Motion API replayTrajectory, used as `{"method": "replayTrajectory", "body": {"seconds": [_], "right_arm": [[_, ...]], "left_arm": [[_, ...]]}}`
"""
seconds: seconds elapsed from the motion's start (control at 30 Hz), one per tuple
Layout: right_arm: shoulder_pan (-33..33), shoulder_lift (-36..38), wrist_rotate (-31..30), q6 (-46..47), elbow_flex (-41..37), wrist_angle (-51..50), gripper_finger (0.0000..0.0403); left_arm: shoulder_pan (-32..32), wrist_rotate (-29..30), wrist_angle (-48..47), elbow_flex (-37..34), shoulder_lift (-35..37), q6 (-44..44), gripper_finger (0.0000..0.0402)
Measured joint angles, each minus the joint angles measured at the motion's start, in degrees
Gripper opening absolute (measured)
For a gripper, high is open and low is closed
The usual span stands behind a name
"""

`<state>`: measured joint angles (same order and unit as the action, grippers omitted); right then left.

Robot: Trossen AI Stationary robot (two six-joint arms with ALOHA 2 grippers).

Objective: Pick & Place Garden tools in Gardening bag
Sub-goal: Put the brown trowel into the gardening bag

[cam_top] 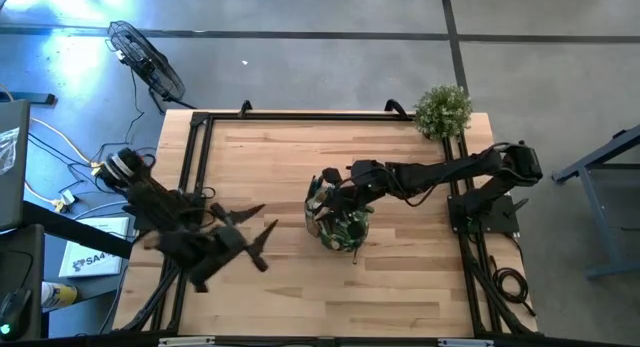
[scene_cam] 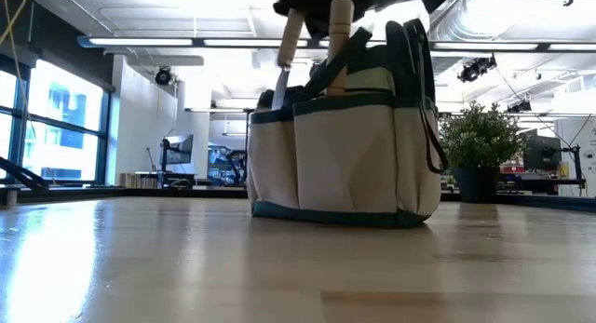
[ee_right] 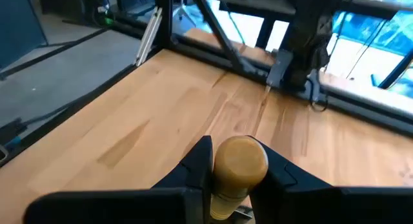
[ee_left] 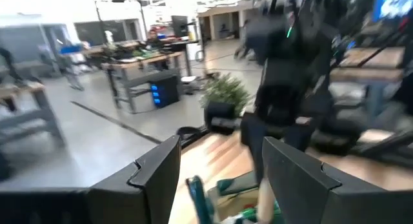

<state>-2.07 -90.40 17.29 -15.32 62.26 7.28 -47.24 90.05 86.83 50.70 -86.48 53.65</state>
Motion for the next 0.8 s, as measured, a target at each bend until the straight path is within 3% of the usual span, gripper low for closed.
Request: {"method": "replayTrajectory", "body": {"seconds": [0.2,0.43,0.73,0.8], "right_arm": [[0.68,-4.19,2.35,-1.77,2.15,-0.89,0.0054],[0.20,-10.18,4.43,-4.77,7.25,-7.31,0.0054],[0.33,-11.18,4.10,-6.12,7.78,-9.65,0.0055],[0.47,-11.18,4.09,-6.13,7.78,-10.73,0.0074]], "left_arm": [[-4.31,0.06,0.10,0.00,4.78,-1.40,0.0212],[-6.51,0.10,-0.14,-0.13,4.47,-5.06,0.0212],[-6.39,0.15,-1.49,-2.55,3.59,-9.13,0.0212],[-6.37,0.07,-1.22,-3.21,3.61,-9.40,0.0212]]}}
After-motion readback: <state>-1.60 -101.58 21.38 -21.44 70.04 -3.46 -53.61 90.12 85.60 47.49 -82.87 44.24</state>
